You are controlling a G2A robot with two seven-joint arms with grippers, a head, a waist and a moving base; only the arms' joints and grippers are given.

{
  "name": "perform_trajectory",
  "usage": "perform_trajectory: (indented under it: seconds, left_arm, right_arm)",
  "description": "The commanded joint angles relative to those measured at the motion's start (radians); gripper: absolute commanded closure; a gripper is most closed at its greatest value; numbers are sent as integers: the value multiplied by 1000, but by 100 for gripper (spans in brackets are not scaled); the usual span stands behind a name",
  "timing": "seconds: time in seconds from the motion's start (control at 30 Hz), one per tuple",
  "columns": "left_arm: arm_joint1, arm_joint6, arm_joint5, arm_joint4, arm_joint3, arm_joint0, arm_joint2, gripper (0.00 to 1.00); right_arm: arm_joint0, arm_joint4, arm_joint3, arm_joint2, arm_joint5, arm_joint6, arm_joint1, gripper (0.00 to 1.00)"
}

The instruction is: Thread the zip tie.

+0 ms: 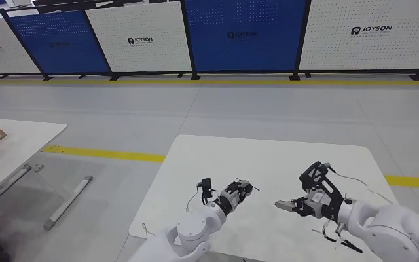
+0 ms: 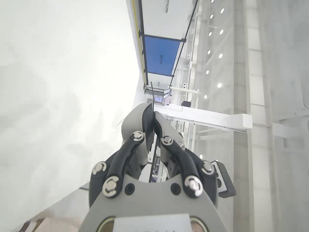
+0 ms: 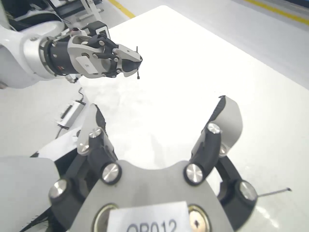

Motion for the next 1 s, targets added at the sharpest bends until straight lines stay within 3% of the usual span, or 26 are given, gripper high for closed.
perform_trajectory:
  seconds: [0.0,0.07,0.2,0.6,0.67,0.97]
  left_arm:
    - [-5,59,-63,71,1,16,12,100]
    - [-10,99,-113,140,1,34,28,100]
    - [-20,158,-162,261,2,56,61,100]
    - [-25,178,-170,293,8,59,76,100]
    - [-29,178,-171,306,8,59,75,100]
    - [-50,206,-162,381,-6,68,108,100]
  right_arm:
    - [10,188,72,9,-39,14,-5,0]
    - [21,313,133,1,-75,42,-12,0]
    - [89,565,230,-57,-75,191,-36,0]
    - [89,565,230,-57,-75,191,-36,0]
    - [78,601,254,-72,-75,178,-43,0]
    - [171,679,385,-188,-75,236,-98,0]
